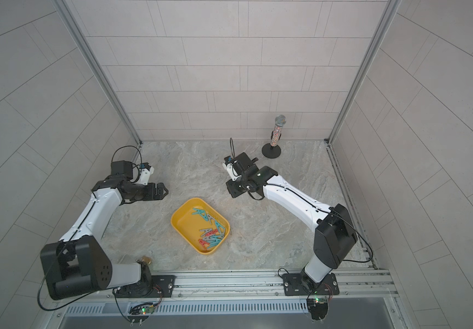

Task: Take the clothespins out of the storage box
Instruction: Pick up the clothespin from the storage box.

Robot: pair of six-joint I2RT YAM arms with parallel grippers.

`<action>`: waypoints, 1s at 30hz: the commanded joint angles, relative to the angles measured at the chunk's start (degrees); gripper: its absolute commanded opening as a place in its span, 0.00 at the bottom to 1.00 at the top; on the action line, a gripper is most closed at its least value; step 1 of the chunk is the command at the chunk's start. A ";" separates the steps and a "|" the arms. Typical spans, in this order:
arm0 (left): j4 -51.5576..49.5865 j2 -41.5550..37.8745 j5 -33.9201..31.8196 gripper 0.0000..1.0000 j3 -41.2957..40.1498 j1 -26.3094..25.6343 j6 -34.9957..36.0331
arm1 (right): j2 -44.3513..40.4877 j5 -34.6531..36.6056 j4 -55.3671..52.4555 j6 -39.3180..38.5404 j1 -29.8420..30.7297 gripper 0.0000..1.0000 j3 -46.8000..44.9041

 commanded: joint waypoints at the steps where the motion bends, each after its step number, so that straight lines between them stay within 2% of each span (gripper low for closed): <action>1: -0.59 -0.77 -0.65 1.00 0.04 0.36 0.29 | 1.35 0.40 -1.03 -1.68 4.43 0.25 0.75; 6: -0.64 -0.76 -0.62 1.00 0.00 0.36 0.29 | 5.59 2.53 -1.40 -1.34 10.35 0.25 1.27; 14: -0.67 -0.48 -0.52 1.00 0.08 0.35 0.29 | 12.89 4.57 -1.35 -0.37 16.07 0.25 2.47; 30: -0.68 -0.39 -0.63 1.00 0.13 0.35 0.29 | 24.23 8.50 -2.57 2.10 16.99 0.25 7.55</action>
